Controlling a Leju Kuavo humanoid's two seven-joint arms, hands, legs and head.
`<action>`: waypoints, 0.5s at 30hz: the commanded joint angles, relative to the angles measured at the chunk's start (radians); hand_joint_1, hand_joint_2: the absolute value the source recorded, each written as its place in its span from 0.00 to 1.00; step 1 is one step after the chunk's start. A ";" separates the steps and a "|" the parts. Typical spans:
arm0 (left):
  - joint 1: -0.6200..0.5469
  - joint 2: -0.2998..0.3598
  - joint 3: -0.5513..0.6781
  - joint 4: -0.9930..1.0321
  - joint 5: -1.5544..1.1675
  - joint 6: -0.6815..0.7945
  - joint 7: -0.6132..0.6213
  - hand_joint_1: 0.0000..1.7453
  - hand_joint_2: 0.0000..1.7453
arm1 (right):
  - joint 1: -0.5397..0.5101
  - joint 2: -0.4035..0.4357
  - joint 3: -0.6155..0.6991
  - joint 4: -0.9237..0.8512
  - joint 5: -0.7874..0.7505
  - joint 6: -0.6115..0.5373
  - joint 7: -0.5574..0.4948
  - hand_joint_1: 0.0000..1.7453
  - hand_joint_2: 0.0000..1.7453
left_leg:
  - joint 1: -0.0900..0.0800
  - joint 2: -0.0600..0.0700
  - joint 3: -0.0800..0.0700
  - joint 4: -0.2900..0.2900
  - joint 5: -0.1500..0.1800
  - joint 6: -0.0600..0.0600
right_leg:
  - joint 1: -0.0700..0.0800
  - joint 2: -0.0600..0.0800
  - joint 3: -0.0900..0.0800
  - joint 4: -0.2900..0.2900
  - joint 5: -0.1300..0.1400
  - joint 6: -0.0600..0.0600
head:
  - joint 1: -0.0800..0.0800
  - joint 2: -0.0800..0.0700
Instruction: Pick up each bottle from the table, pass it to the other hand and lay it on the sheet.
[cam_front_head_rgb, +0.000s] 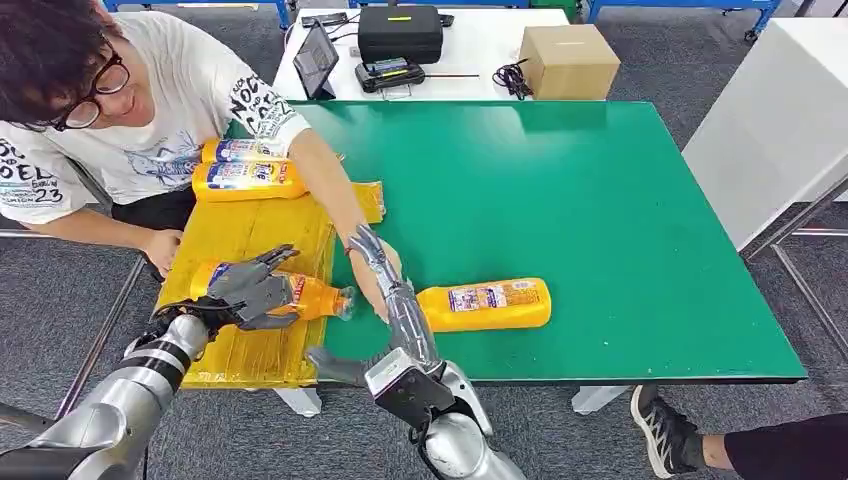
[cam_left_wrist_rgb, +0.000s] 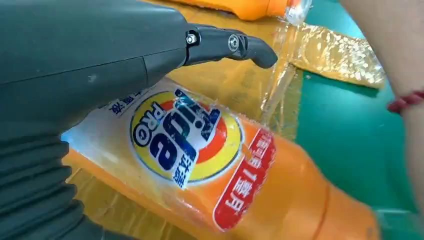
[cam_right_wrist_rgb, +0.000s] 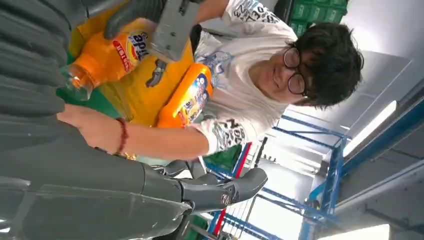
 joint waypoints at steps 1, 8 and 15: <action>0.093 0.002 0.122 0.026 0.153 -0.065 -0.134 0.00 0.00 | -0.052 -0.018 0.028 0.113 -0.015 0.003 -0.007 0.00 1.00 | -0.001 0.005 0.003 -0.002 0.000 -0.001 | 0.000 0.005 0.002 -0.002 0.001 -0.001 | 0.000 0.000; 0.099 -0.037 0.184 -0.010 0.257 0.051 -0.173 0.00 0.00 | -0.048 -0.015 0.033 0.119 -0.016 0.000 -0.007 0.00 1.00 | 0.000 0.004 0.002 -0.002 0.001 -0.001 | 0.000 0.004 0.001 -0.002 0.003 -0.001 | 0.000 0.000; 0.118 -0.096 0.127 -0.159 0.286 0.738 -0.249 0.00 0.00 | -0.057 -0.010 0.047 0.143 -0.003 -0.027 0.001 0.00 1.00 | 0.001 0.002 -0.002 0.000 0.002 0.000 | 0.001 -0.001 -0.003 -0.001 0.002 -0.001 | 0.000 0.000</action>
